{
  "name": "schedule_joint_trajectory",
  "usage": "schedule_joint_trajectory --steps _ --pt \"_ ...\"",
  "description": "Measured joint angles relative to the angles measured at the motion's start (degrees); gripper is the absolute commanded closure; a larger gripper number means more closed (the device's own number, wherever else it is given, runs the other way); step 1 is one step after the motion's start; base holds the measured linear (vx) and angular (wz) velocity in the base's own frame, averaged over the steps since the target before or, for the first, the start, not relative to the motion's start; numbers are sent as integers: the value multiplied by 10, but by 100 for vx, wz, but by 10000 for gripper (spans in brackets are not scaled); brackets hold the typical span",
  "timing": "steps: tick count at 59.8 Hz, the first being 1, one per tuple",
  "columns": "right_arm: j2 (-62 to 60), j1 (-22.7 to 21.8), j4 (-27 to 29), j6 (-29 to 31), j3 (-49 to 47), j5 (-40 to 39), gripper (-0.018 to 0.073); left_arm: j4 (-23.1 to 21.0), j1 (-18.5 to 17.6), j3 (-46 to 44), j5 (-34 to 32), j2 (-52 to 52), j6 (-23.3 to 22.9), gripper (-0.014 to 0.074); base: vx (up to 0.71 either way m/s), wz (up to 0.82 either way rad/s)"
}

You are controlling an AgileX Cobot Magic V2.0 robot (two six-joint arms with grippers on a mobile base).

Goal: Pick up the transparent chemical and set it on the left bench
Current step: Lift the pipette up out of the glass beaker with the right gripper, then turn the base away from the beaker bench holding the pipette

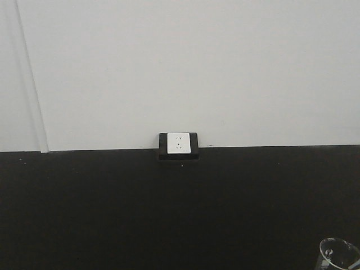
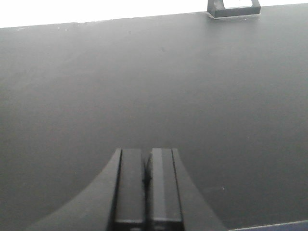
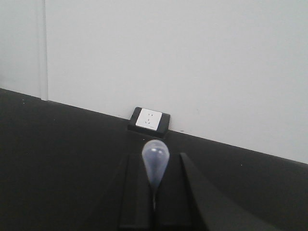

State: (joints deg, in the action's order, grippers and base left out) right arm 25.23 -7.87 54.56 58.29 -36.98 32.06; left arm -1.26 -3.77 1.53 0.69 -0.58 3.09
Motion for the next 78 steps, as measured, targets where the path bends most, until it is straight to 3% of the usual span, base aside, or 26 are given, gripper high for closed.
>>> schedule_joint_trajectory --steps 78 --pt "-11 0 -4 -13 6 17 564 0 0 0 0 0 0 600 -3 2"
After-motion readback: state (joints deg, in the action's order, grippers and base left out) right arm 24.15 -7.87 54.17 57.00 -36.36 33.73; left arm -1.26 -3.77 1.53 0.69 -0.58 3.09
